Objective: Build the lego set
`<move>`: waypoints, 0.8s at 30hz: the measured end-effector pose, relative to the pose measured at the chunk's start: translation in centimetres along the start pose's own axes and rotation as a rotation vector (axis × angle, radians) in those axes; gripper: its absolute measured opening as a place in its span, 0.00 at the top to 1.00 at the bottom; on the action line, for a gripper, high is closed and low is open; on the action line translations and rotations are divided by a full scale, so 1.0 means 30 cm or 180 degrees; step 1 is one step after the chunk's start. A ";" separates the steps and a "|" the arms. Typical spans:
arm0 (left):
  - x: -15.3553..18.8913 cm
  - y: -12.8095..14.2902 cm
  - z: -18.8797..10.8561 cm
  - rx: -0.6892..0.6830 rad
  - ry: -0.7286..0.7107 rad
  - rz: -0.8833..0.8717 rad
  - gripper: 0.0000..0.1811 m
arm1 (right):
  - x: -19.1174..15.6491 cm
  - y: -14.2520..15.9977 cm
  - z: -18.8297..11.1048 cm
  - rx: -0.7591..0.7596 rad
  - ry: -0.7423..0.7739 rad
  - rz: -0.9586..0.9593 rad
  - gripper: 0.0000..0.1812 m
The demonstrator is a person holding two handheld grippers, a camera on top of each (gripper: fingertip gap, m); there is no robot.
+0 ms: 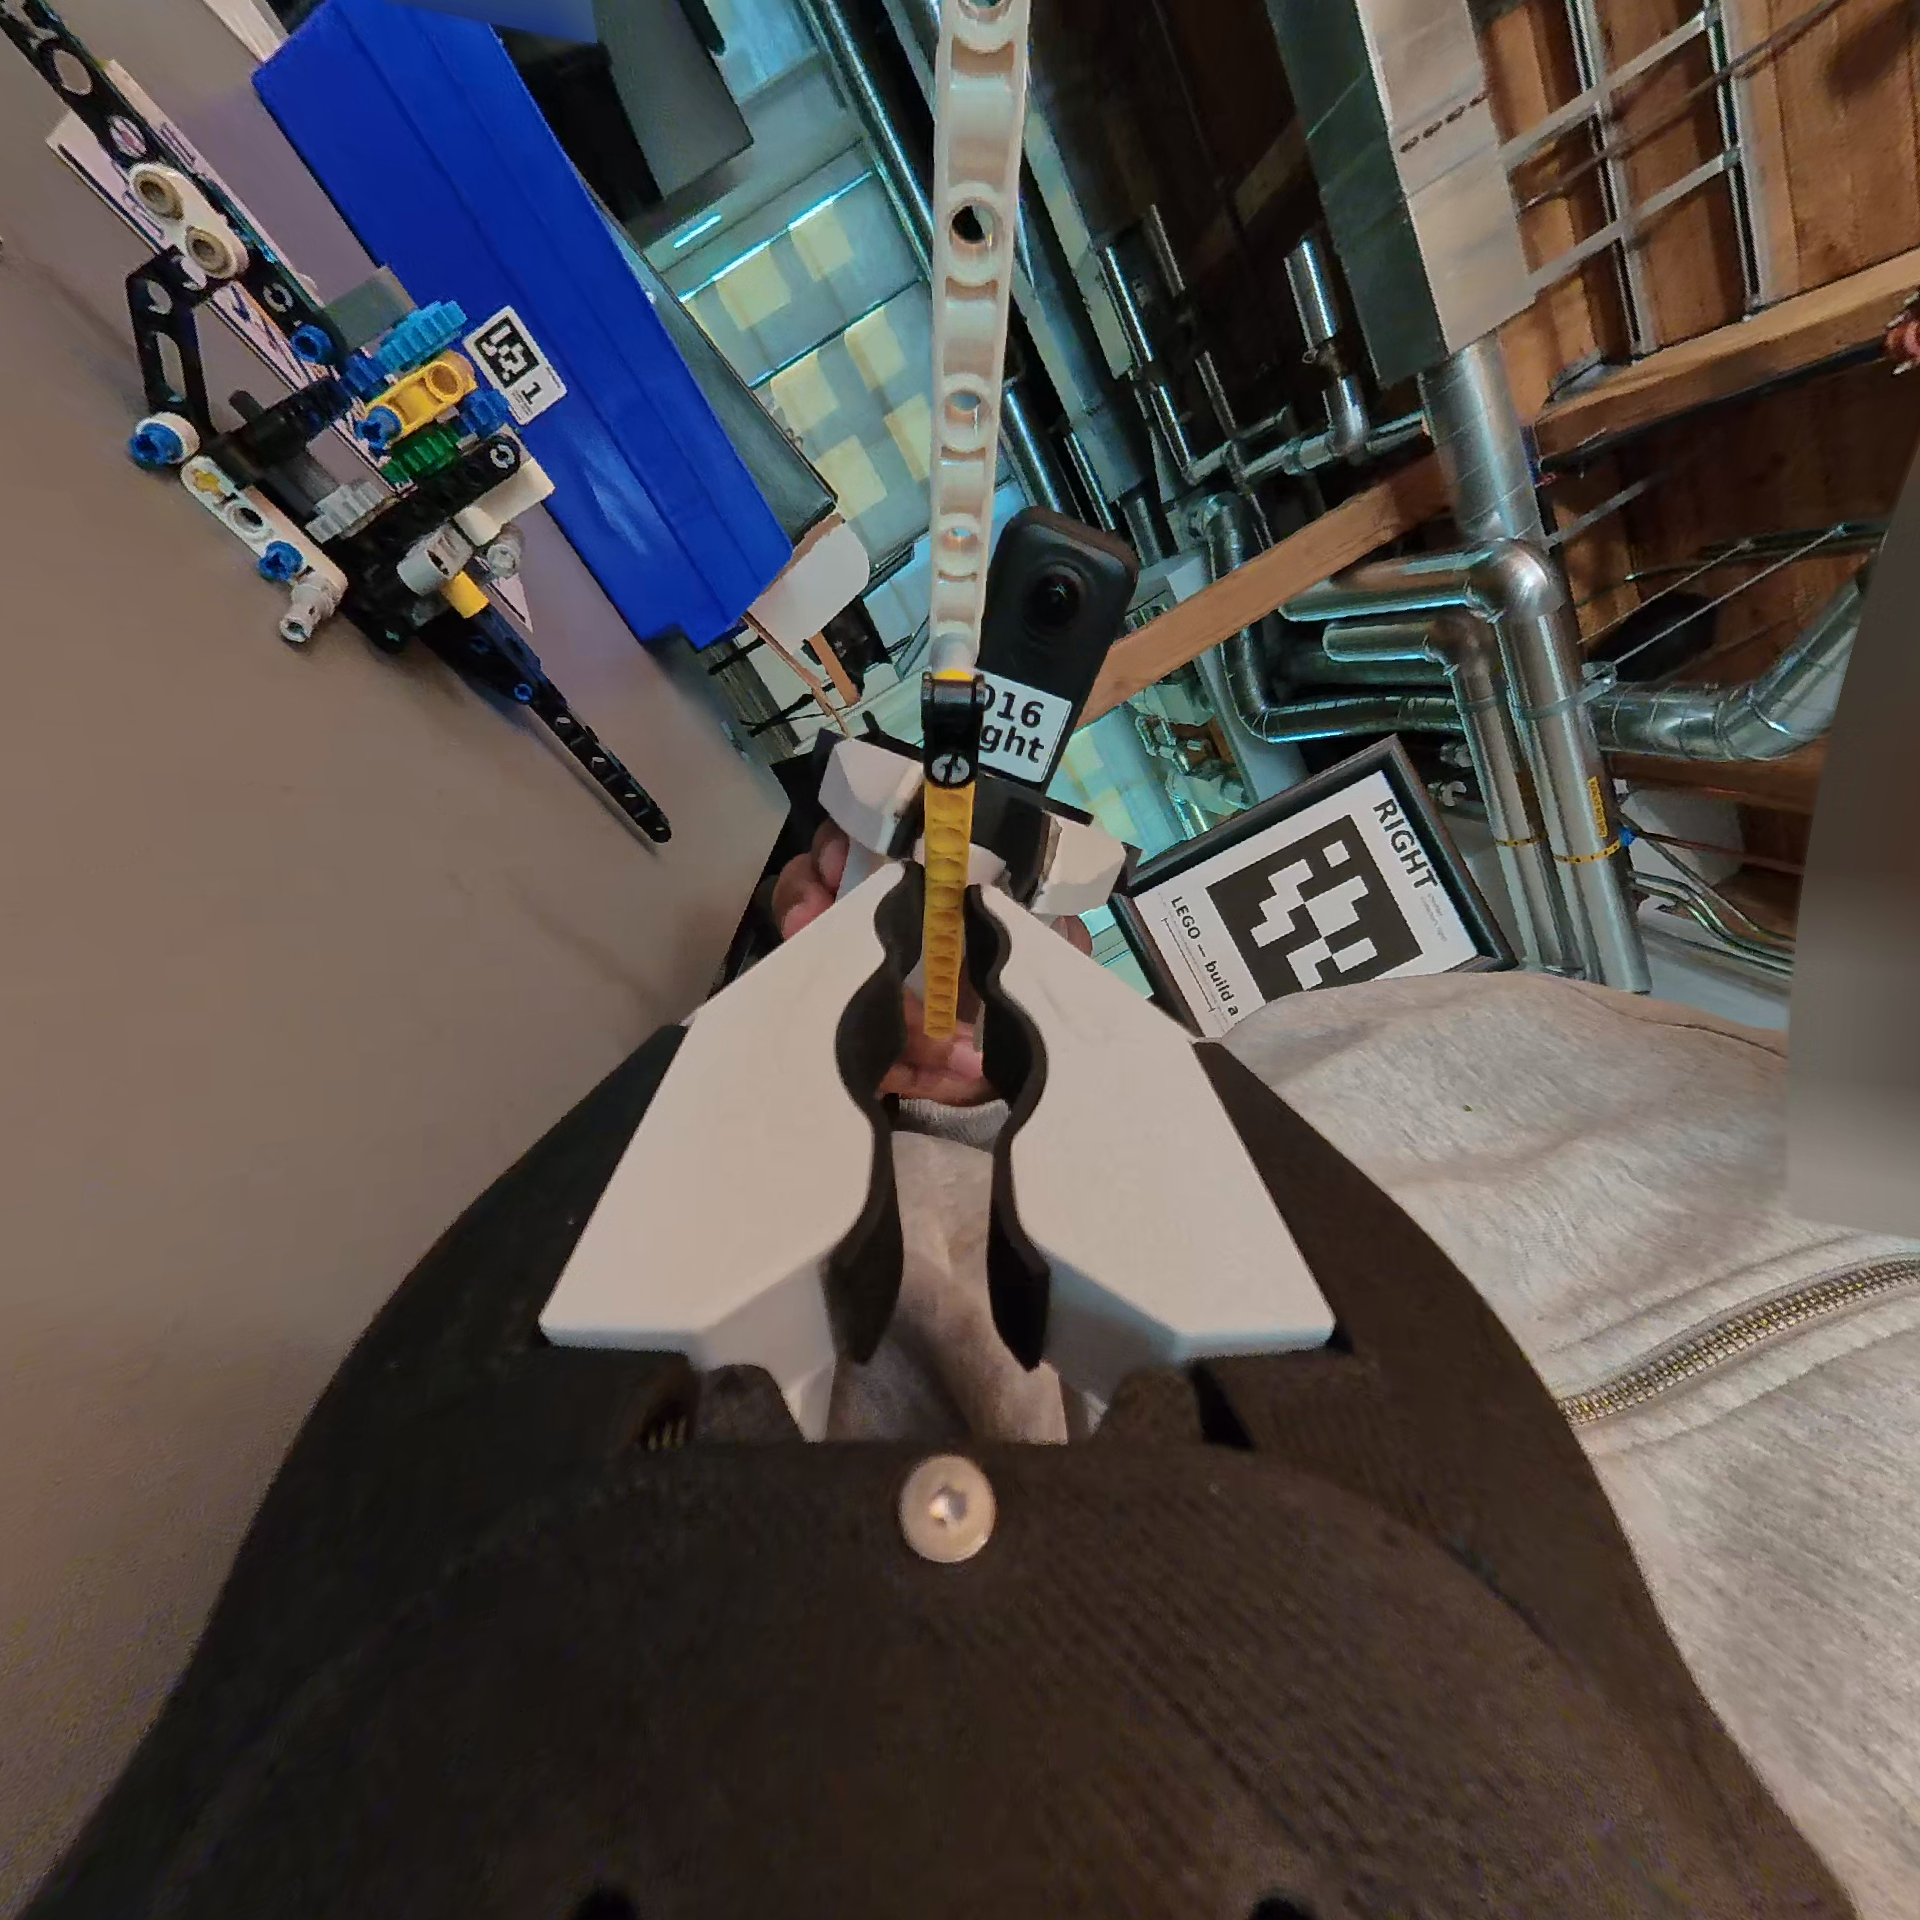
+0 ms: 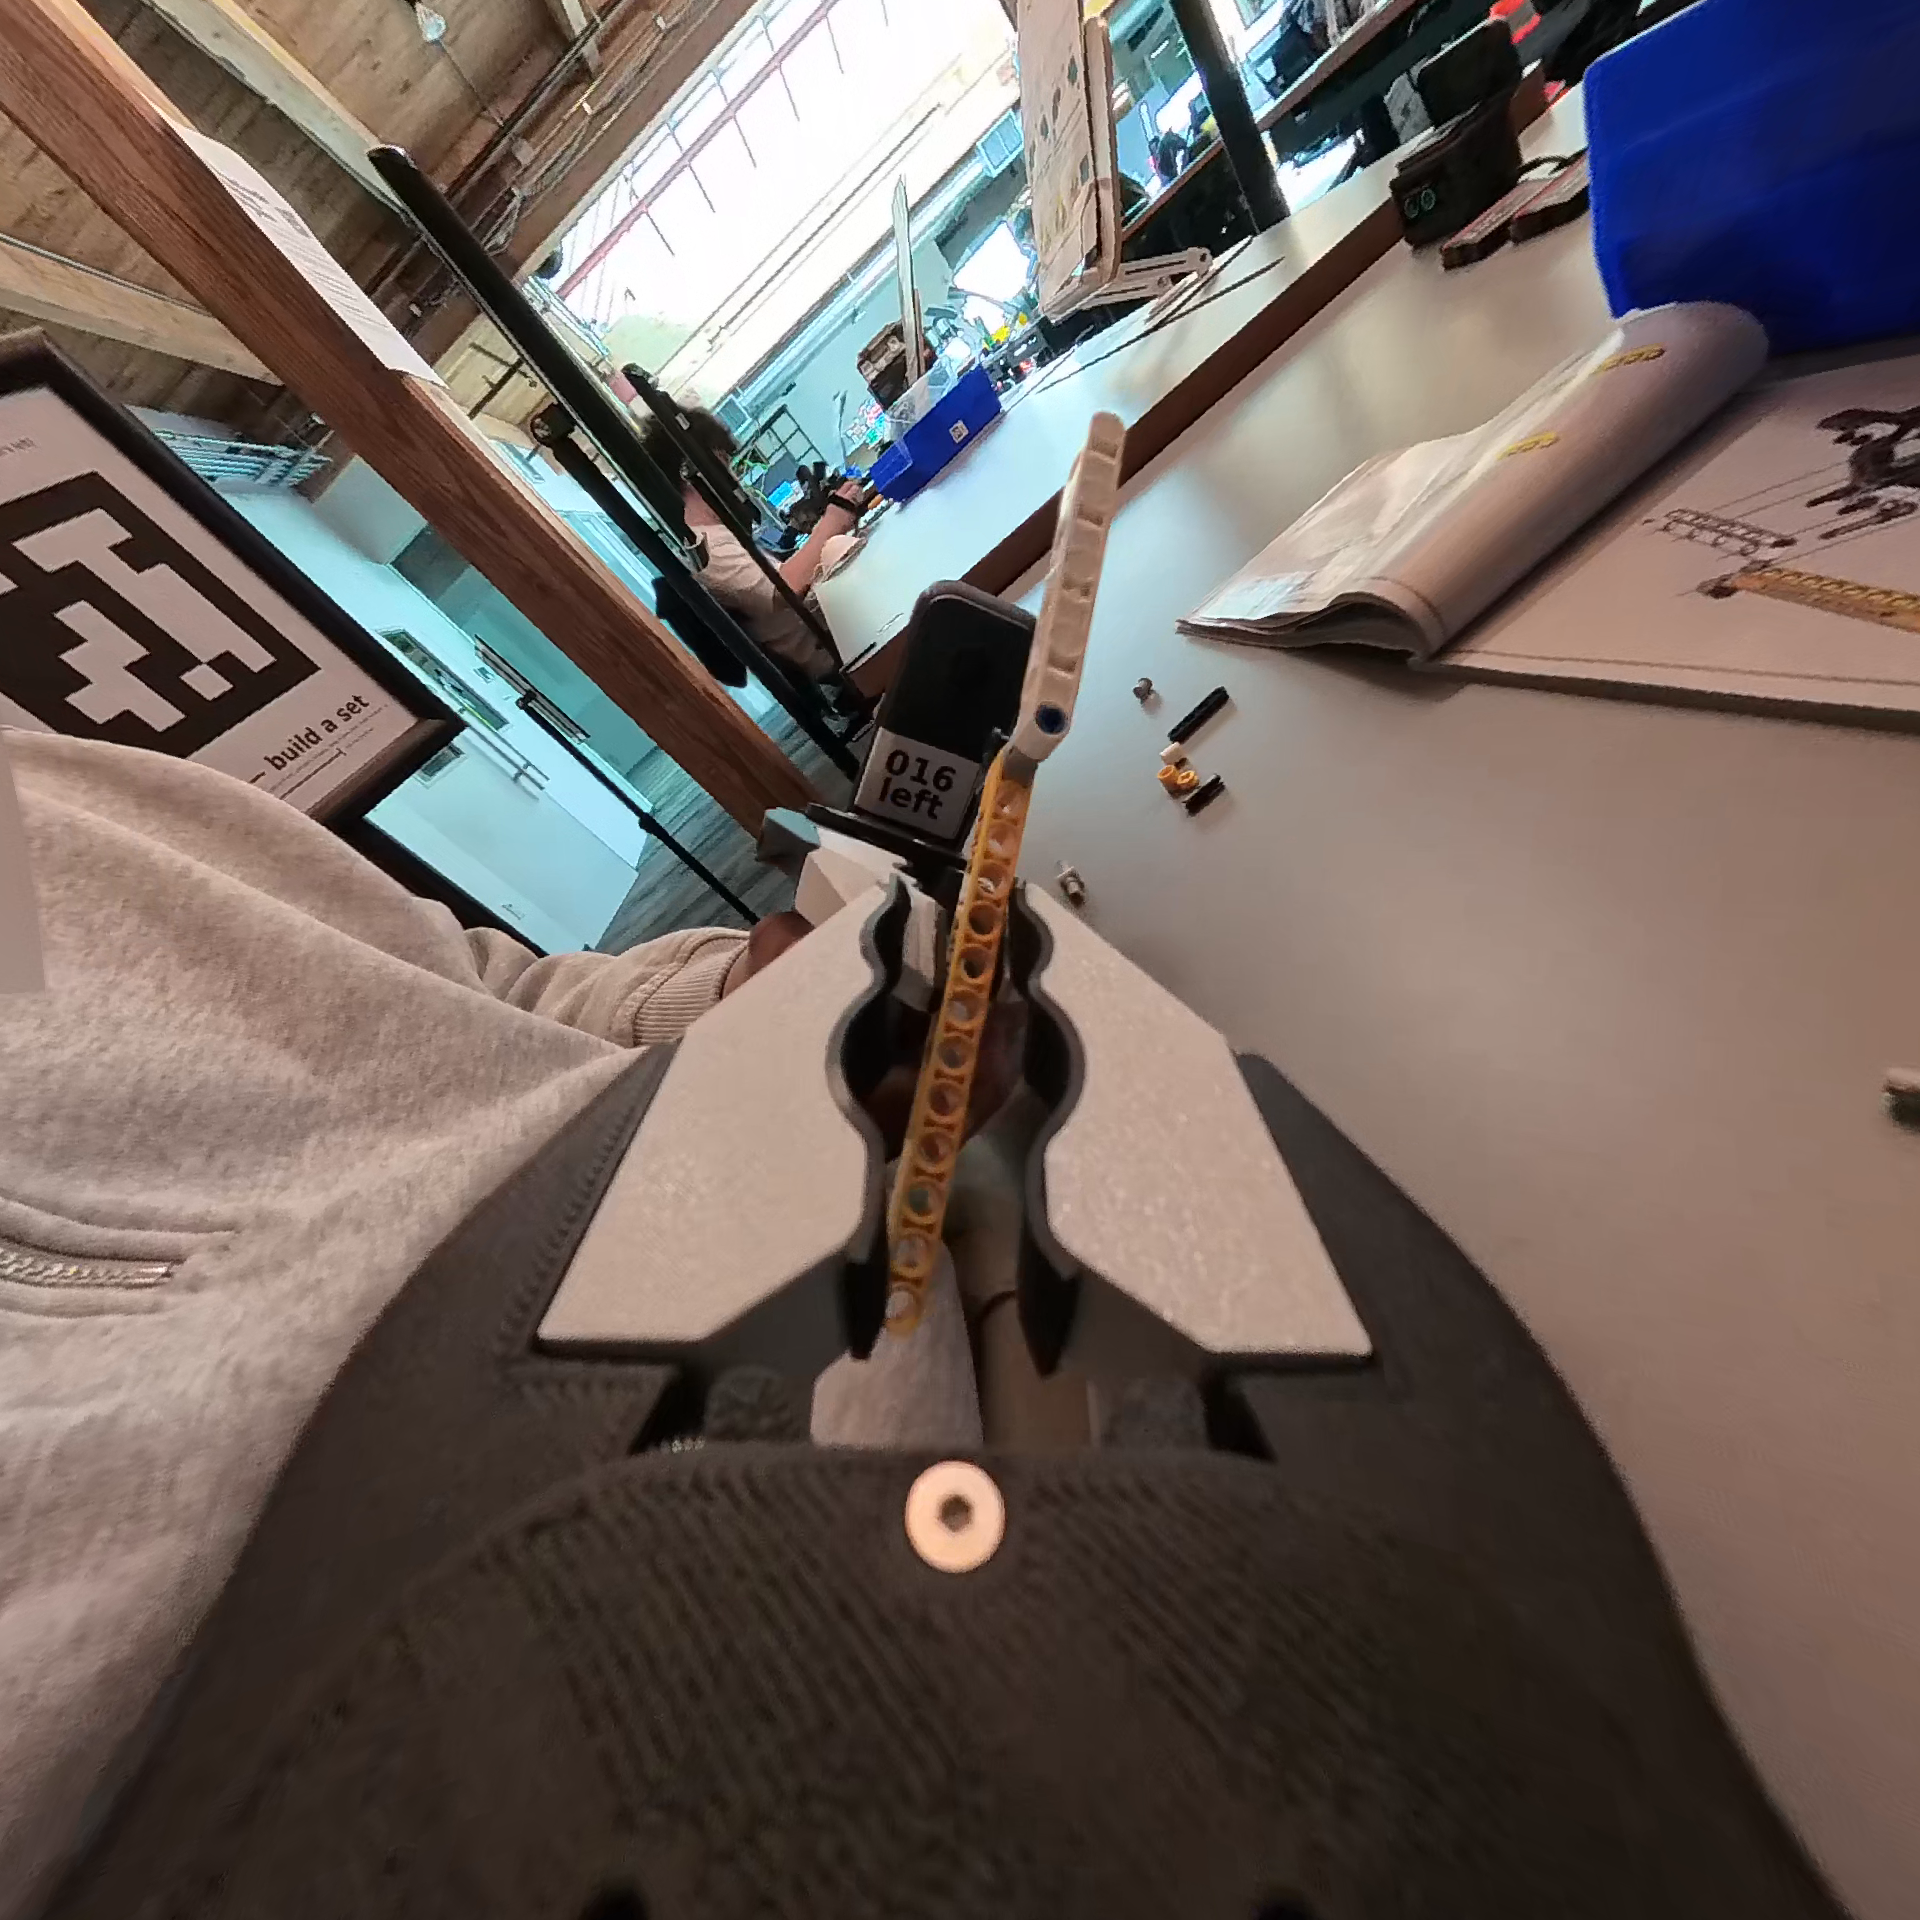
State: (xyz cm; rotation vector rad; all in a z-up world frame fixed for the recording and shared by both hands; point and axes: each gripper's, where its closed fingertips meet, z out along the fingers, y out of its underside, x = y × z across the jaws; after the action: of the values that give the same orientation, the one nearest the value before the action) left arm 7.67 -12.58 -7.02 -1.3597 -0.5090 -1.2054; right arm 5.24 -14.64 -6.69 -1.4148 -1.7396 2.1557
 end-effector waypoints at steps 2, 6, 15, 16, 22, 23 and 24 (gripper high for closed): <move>0.002 0.002 0.001 -0.0012 0.0000 0.0018 0.97 | -0.001 0.001 -0.001 -0.0014 -0.0017 0.0011 0.90; 0.004 0.005 0.002 -0.0027 -0.0010 0.0048 0.97 | 0.001 0.002 -0.004 -0.0047 -0.0016 -0.0016 0.89; 0.002 0.010 0.003 -0.0063 -0.0019 0.0047 0.97 | -0.006 0.007 -0.003 -0.0068 -0.0087 0.0010 0.89; 0.002 0.011 0.004 -0.0070 -0.0025 0.0051 0.97 | -0.006 0.007 -0.002 -0.0066 -0.0085 0.0002 0.89; -0.001 0.013 0.004 -0.0083 -0.0036 0.0045 0.97 | -0.007 0.010 0.002 -0.0055 -0.0109 0.0007 0.88; -0.002 0.013 0.004 -0.0083 -0.0036 0.0043 0.97 | -0.007 0.010 0.002 -0.0054 -0.0115 0.0016 0.88; -0.002 0.013 0.004 -0.0084 -0.0037 0.0042 0.97 | -0.006 0.010 0.003 -0.0052 -0.0119 0.0026 0.89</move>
State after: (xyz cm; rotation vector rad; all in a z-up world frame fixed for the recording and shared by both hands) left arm 8.04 -12.52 -7.24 -1.3912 -0.4932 -1.1979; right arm 5.45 -14.92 -6.81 -1.3966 -1.7709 2.1910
